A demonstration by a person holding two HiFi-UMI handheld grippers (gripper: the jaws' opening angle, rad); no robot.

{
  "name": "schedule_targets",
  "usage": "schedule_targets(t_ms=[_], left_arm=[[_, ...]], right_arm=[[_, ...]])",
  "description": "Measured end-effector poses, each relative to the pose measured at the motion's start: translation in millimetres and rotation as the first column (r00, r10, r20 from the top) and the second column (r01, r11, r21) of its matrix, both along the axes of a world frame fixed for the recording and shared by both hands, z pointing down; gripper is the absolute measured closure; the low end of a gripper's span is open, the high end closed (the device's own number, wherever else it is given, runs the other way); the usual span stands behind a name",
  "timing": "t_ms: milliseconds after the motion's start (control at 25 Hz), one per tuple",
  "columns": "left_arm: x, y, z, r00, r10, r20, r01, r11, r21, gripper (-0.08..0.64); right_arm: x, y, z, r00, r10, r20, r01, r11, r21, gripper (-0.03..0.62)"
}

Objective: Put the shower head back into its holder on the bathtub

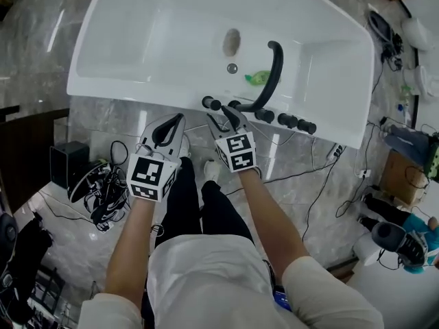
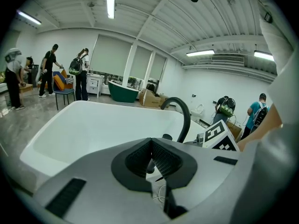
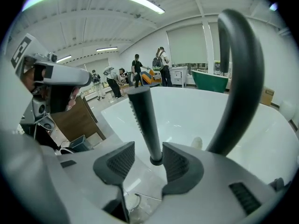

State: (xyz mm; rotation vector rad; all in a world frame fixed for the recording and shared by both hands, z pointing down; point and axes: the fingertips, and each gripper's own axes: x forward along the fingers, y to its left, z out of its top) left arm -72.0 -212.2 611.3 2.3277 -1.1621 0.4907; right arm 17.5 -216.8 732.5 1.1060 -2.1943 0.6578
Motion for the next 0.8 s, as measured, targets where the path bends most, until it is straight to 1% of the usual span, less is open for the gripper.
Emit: schedule_targets(t_ms=[80,160,280,400,480,680,800], left_arm=[[1,3,-9,1.0,-0.01,0.004,0.01,1.0,0.01,0.551],[2,6,-18,1.0,-0.016,0.011,0.016,0.999,0.03,0.551],[6,16,-35,1.0,-0.017,0.023,0.016,0.998,0.054,0.551],[11,31,-51,0.999,-0.035,0.028,0.033,0.998,0.055,0.552],[15,31,-64,0.998,-0.056,0.025,0.054,0.996,0.075,0.551],[27,53,-98,0.995,-0.095,0.02,0.092,0.989,0.112,0.551],[33,71,-118,0.993,-0.119,0.015,0.116,0.983,0.143,0.551]], right_arm=[[3,6,-12,1.0,-0.002,0.003,0.002,1.0,0.013,0.456],[8,8,-25,1.0,-0.005,0.012,0.005,0.999,0.037,0.483],[14,15,-53,0.999,-0.009,0.041,0.006,0.997,0.071,0.548],[19,32,-84,0.997,-0.034,0.071,0.027,0.996,0.089,0.568],[24,31,-106,0.994,-0.047,0.099,0.035,0.992,0.117,0.569],[44,53,-166,0.982,-0.044,0.184,0.012,0.985,0.172,0.574],[54,71,-196,0.976,-0.058,0.208,0.011,0.975,0.22,0.574]])
